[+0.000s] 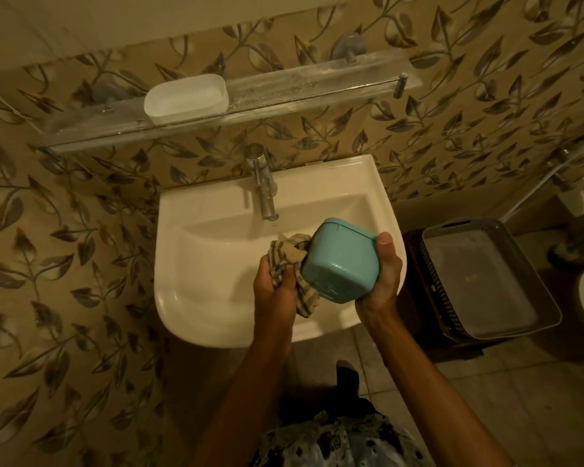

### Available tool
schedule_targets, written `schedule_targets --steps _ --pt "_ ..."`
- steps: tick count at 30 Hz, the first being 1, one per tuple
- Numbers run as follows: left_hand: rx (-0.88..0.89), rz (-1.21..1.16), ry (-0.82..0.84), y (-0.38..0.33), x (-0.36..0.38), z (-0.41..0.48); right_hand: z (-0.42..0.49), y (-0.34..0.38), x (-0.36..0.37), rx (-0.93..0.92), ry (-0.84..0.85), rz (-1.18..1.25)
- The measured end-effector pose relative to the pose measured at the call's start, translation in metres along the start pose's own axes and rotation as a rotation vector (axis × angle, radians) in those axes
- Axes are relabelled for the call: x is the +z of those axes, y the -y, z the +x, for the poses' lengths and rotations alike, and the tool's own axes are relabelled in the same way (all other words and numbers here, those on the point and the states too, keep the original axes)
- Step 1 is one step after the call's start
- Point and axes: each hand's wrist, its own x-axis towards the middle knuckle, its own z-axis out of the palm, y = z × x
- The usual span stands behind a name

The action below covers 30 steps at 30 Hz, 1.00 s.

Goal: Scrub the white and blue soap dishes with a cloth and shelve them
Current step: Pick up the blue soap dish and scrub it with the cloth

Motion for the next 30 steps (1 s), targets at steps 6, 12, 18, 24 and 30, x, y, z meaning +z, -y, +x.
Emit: schedule_targets --steps 6,12,18,24,30 --pt "0.141 0.028 -0.176 -0.023 -0.007 0.002 0.002 0.001 -0.001 -0.06 0.143 -0.098" --pt "0.389 0.165 -0.176 -0.046 -0.019 0.002 0.008 0.002 -0.008 -0.098 0.263 -0.42" --pt "0.514 0.287 -0.035 -0.046 -0.005 -0.013 0.008 -0.002 0.003 0.126 -0.221 -0.131" --pt "0.548 0.602 -0.095 -0.03 0.022 -0.031 0.003 -0.002 0.017 0.043 -0.365 -0.285" --pt "0.846 0.741 0.063 -0.015 0.05 -0.056 -0.015 -0.007 -0.001 0.222 -0.245 -0.053"
